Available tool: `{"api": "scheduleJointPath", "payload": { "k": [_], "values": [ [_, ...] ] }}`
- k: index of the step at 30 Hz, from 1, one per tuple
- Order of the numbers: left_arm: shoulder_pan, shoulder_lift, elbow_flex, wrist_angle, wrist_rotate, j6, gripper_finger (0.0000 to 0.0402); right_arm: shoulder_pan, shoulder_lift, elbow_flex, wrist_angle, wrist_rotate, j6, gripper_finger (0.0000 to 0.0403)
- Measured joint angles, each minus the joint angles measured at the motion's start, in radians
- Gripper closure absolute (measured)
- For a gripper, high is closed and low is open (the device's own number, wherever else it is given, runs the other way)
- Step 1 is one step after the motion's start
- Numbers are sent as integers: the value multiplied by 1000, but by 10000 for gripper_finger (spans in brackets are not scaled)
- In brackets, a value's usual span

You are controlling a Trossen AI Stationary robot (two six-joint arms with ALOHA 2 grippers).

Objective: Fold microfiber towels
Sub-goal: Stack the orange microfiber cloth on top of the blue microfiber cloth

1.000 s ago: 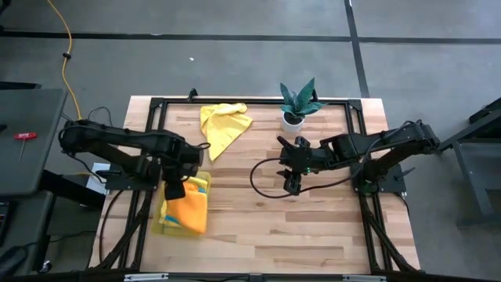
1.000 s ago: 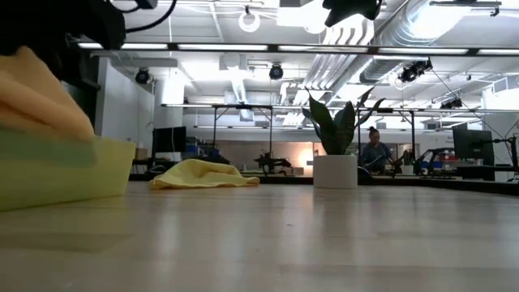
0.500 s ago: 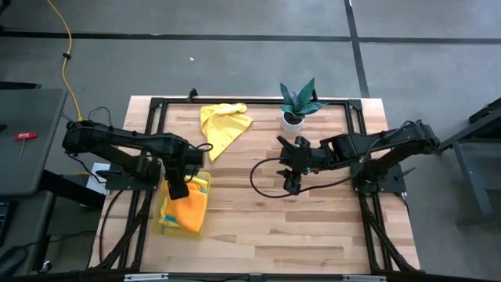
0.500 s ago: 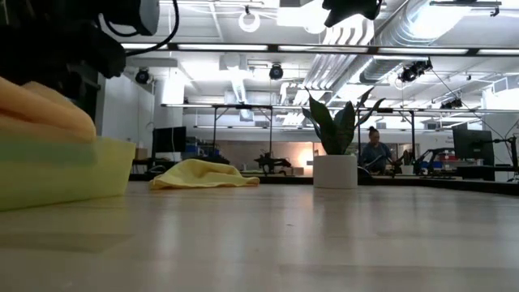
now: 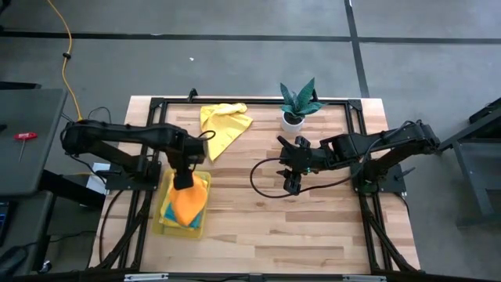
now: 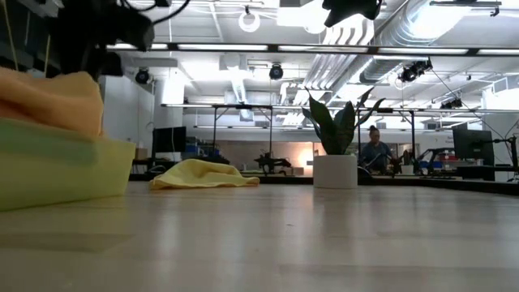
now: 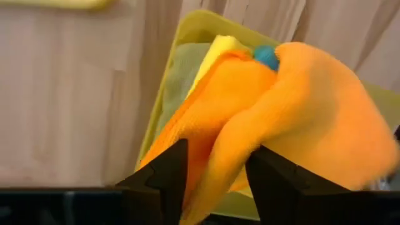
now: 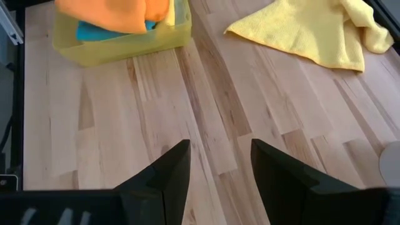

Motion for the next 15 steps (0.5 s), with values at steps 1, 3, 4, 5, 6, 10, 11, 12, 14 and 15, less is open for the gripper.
{"api": "scheduleJointPath", "payload": {
  "k": [1, 3, 4, 5, 6, 10, 11, 12, 14, 15],
  "values": [
    [1, 0, 18, -16, -8, 18, 252, 0, 0, 0, 0, 0, 0, 242],
    [1, -2, 41, -36, -18, 35, 247, 0, 0, 0, 0, 0, 0, 242],
    [1, -7, 42, -37, -16, 34, 245, 0, 0, 0, 0, 0, 0, 242],
    [1, -13, 41, -41, -13, 25, 245, 0, 0, 0, 0, 0, 0, 242],
    [-2, -16, 40, -44, -5, 14, 245, 0, 0, 0, 0, 1, 0, 242],
    [-27, -30, 25, -32, 15, 3, 247, 0, 0, 0, 0, 1, 0, 242],
    [-34, -37, 25, -9, 11, -19, 247, 0, 0, 0, 0, 4, -1, 242],
    [-44, -45, 25, 21, 3, -46, 248, 0, 0, 0, 0, 8, -1, 242],
    [-70, -69, 25, 102, -21, -85, 256, 0, 0, 0, 1, 23, 5, 242],
    [-88, -85, 23, 142, -42, -103, 265, 0, 0, 0, 0, 25, 10, 242]
  ]
}}
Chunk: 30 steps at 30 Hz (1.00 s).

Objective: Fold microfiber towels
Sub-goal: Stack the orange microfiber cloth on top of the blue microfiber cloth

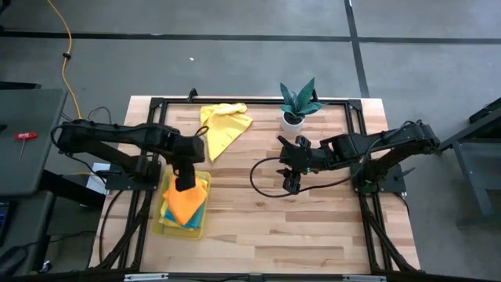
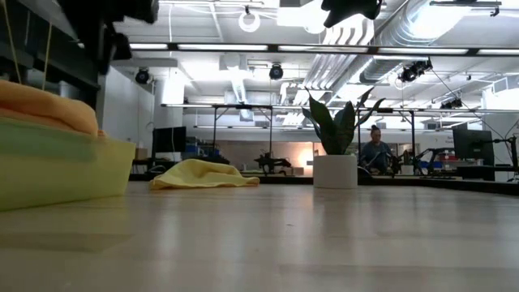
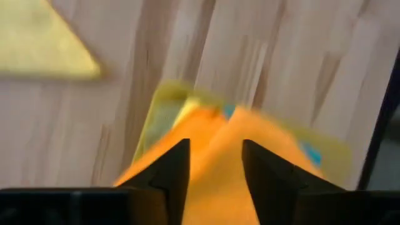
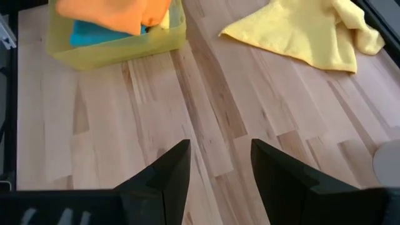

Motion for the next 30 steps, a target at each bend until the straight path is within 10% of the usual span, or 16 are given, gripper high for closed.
{"api": "scheduleJointPath", "payload": {
  "k": [7, 18, 30],
  "values": [
    [-189, -126, -142, 116, -205, -240, 390, 1, 0, 0, -2, 1, 9, 242],
    [-556, -225, -407, 338, -419, -764, 401, 0, 0, 0, -1, 35, 30, 242],
    [-600, -116, -594, 652, -366, -780, 402, 0, 0, 0, -1, 52, 59, 242]
  ]
}}
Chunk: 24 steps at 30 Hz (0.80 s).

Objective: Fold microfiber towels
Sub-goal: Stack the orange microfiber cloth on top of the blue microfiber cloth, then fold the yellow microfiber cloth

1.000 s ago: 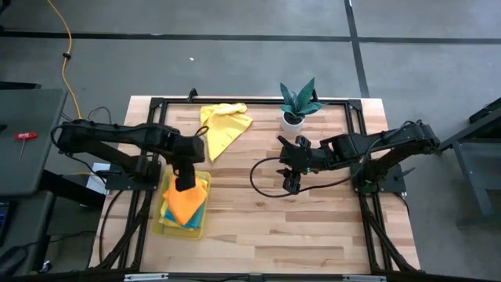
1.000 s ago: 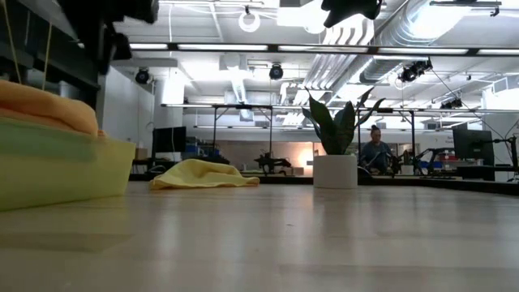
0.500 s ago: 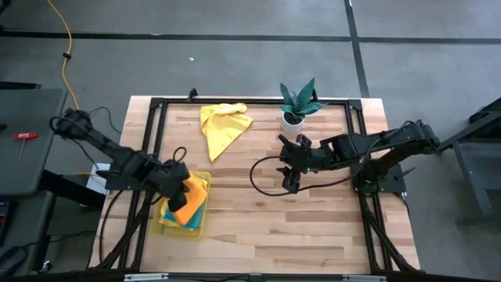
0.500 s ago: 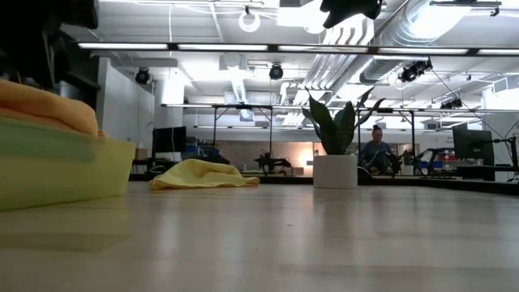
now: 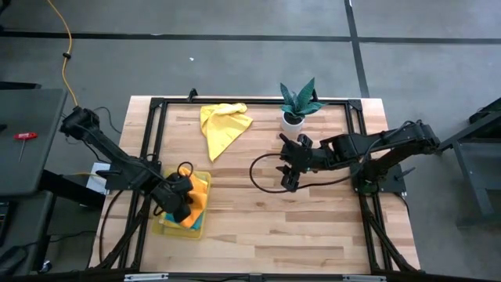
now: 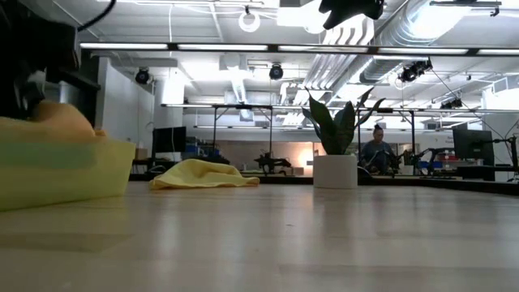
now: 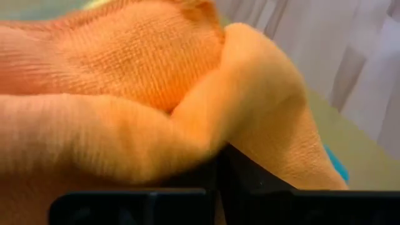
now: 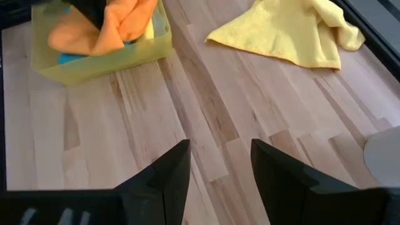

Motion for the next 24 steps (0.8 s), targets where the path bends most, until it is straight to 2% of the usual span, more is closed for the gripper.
{"api": "scheduleJointPath", "payload": {
  "k": [4, 9, 12, 18, 24],
  "values": [
    [17, 62, -46, 114, 25, 4, 402, 0, 0, 0, 0, 0, 2, 242],
    [27, 123, -45, 141, 33, 18, 402, 0, 0, 0, 0, -1, 21, 242],
    [36, 126, -37, 131, 76, 50, 402, 0, 0, 0, 0, -2, 21, 242],
    [49, 34, 91, -131, 143, 122, 402, 0, 0, 0, 1, -2, 20, 242],
    [83, -82, 319, -472, 55, 238, 402, 0, 0, 0, 8, -2, 18, 242]
  ]
}}
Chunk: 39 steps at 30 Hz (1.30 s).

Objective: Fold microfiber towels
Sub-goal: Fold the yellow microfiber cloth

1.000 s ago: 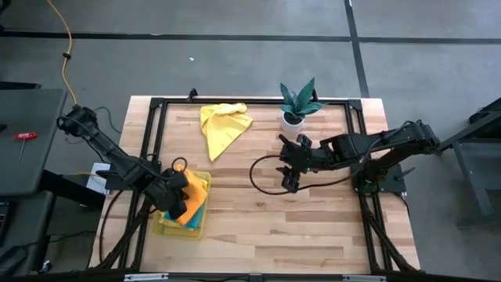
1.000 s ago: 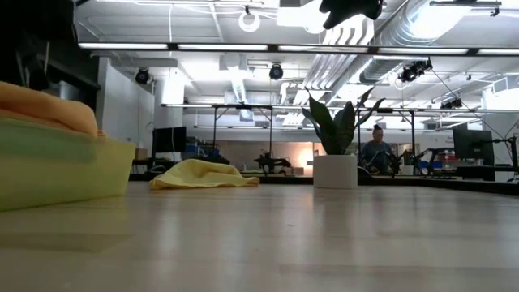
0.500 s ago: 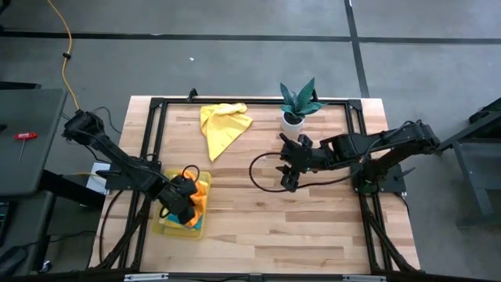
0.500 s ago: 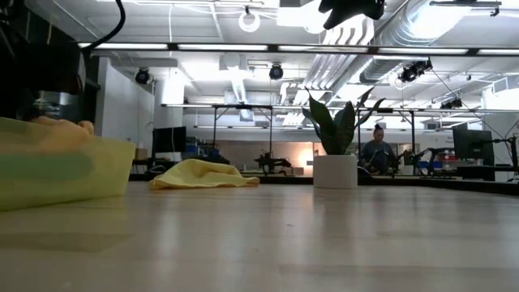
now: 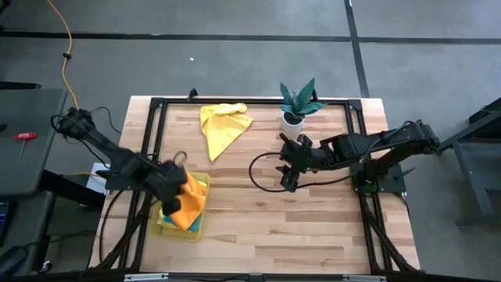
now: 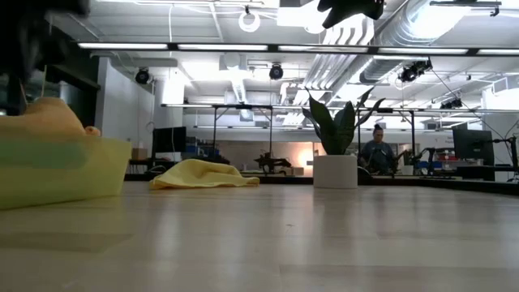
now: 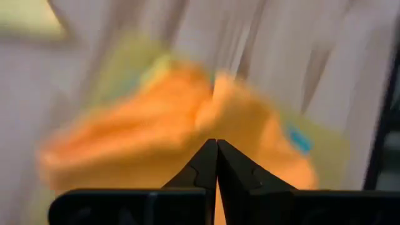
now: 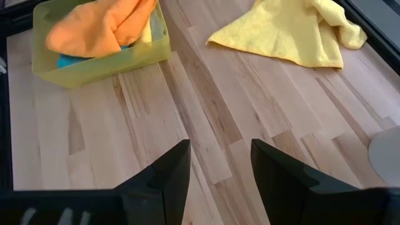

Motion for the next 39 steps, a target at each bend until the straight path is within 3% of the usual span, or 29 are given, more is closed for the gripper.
{"api": "scheduleJointPath", "payload": {
  "k": [3, 6, 8, 10, 15, 20, 23, 27, 32, 39],
  "values": [
    [38, -46, 130, -77, -112, 105, 401, 0, 0, 0, 0, 0, 0, 242],
    [97, -68, 244, -56, -285, 213, 400, 0, 0, 0, 0, 1, 0, 242],
    [165, -60, 298, -52, -338, 287, 391, 0, 0, 0, 0, 4, 6, 242],
    [256, -38, 330, -41, -327, 384, 373, 0, 0, 0, 1, 6, 20, 242],
    [503, 87, 318, -31, -171, 514, 301, 0, 0, 0, 3, 11, 39, 242],
    [662, 283, 309, 19, -65, 508, 218, 0, 0, 0, 2, 11, 51, 242],
    [702, 404, 309, 62, -4, 507, 177, 0, 0, 0, 3, 11, 51, 242],
    [724, 535, 309, 74, -8, 455, 145, 0, 0, 0, 2, 11, 51, 242],
    [736, 653, 309, 40, -53, 355, 138, 0, 0, 0, 2, 11, 51, 242],
    [742, 764, 309, 41, 8, 291, 138, 0, 0, 0, 0, 11, 48, 242]
  ]
}}
